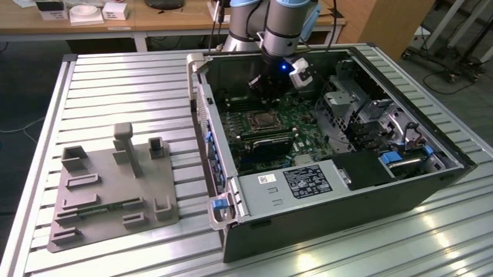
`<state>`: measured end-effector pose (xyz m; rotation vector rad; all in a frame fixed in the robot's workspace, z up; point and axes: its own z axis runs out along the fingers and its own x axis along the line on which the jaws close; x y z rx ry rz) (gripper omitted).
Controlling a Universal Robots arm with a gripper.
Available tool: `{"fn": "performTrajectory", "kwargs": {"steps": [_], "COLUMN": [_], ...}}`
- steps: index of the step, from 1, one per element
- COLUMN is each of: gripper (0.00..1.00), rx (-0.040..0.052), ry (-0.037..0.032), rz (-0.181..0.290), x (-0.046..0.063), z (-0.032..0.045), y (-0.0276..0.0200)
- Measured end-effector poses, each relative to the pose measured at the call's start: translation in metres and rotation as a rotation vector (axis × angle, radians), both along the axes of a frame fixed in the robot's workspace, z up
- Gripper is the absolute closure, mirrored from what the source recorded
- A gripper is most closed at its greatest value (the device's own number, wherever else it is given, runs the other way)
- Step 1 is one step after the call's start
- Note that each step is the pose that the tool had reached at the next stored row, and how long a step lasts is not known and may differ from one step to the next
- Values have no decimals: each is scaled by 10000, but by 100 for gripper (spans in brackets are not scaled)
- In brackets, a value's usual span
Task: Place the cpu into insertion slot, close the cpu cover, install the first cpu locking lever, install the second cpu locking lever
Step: 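Install the first cpu locking lever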
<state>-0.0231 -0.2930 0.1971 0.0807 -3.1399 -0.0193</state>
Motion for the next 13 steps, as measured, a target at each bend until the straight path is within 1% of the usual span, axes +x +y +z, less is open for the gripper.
{"fn": "performTrajectory", "kwargs": {"steps": [5,8,10,13], "gripper": [90,90,90,90], "rx": [106,141,164,171], "ry": [2,3,0,0], "rz": [1,2,2,1], "x": [-1,0,0,-1], "z": [67,102,111,113], "y": [-1,-4,-10,-35]}}
